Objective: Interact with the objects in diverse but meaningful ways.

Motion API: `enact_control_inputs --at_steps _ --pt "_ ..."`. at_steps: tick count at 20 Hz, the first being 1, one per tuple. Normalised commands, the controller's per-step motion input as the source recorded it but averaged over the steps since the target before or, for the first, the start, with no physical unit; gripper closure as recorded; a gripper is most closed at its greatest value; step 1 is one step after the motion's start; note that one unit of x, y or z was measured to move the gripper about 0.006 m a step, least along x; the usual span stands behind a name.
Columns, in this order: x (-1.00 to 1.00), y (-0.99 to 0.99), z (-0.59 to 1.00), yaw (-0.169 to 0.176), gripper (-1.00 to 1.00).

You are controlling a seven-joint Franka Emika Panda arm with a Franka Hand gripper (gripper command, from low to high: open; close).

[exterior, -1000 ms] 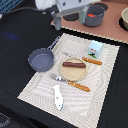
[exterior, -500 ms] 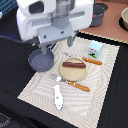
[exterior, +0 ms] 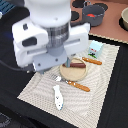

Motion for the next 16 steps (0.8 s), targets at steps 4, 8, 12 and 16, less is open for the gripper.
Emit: enact_control_inputs --at_steps 4,8,12,16 --pt "0.06 -0.34 -0.46 -0.004 -1.00" --pt "0.01 -0.28 -0.47 0.000 -1.00" --pt "0.00 -0.22 -0.45 0.000 -1.00" --pt "0.00 -0.20 -0.43 0.000 -1.00"
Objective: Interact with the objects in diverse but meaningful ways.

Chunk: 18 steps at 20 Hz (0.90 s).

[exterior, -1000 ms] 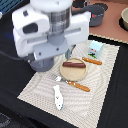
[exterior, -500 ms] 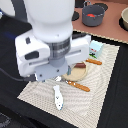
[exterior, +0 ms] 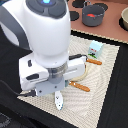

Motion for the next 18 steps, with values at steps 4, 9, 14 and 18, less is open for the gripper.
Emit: enact_control_inputs --at_steps 4,9,14,18 --pt "0.01 -0.19 -0.34 0.000 1.00" --pt "0.04 -0.20 -0.28 0.000 1.00" --pt "0.03 -0.20 -0.29 0.000 1.00" --pt "0.00 -0.17 -0.27 0.000 1.00"
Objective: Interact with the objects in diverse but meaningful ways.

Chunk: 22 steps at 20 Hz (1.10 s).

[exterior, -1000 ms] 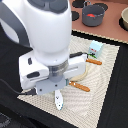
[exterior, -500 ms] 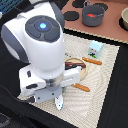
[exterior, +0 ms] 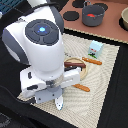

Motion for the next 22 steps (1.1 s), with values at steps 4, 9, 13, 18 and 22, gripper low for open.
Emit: enact_control_inputs --at_steps 4,9,13,18,22 --pt "0.03 -0.06 0.01 0.000 1.00" --pt "0.19 0.23 0.83 0.002 1.00" --pt "0.25 0.56 1.00 0.010 1.00" --pt "0.35 0.67 1.00 0.029 1.00" --pt "0.37 0.73 1.00 0.036 1.00"
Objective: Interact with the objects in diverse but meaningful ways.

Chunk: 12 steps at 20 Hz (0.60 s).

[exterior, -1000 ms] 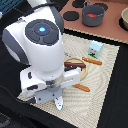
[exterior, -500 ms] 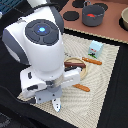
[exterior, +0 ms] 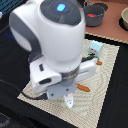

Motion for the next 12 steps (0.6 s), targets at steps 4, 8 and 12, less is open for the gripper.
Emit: enact_control_inputs --at_steps 4,8,12 --pt "0.28 0.81 1.00 0.052 1.00" --pt "0.25 0.84 0.98 0.053 1.00" --pt "0.17 0.84 0.92 0.042 1.00"
